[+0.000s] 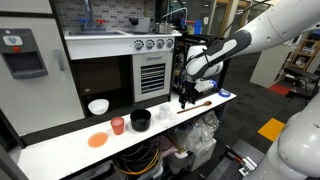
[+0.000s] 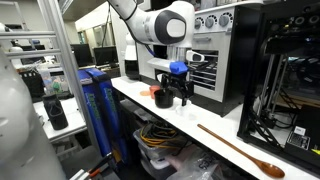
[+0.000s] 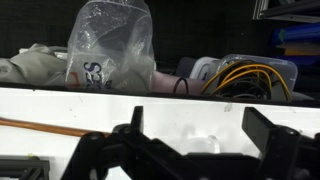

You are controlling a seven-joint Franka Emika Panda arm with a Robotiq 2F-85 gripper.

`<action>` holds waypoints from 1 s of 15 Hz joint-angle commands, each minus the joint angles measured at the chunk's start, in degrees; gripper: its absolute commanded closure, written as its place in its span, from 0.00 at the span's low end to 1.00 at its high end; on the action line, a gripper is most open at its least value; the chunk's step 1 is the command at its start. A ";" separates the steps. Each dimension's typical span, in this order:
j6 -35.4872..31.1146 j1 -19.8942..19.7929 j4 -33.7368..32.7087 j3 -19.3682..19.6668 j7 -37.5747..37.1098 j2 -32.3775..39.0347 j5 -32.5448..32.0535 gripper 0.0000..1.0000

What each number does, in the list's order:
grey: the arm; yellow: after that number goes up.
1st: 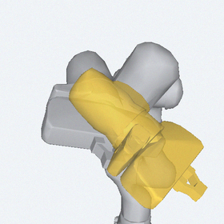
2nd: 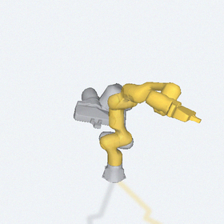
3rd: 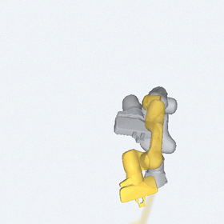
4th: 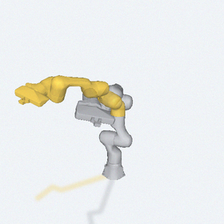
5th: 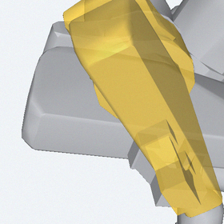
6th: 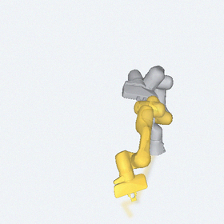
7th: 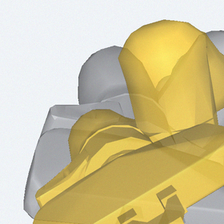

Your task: Pour the contents of the white cup into the bowl

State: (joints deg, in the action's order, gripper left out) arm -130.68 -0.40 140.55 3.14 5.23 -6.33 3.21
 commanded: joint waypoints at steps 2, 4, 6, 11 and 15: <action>-1.95 0.35 -2.84 -1.41 -3.85 5.61 1.19 0.00; -3.50 0.41 -3.73 -1.84 -6.36 7.95 0.47 0.00; -5.46 0.74 -4.65 -2.43 -9.06 10.30 -0.71 0.00; -8.34 1.91 -7.71 -3.36 -11.56 15.37 -3.05 0.00; -9.38 2.66 -10.78 -3.33 -10.72 19.09 -4.62 0.00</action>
State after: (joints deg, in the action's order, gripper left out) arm -139.00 2.17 132.92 0.09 -5.36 9.17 -0.22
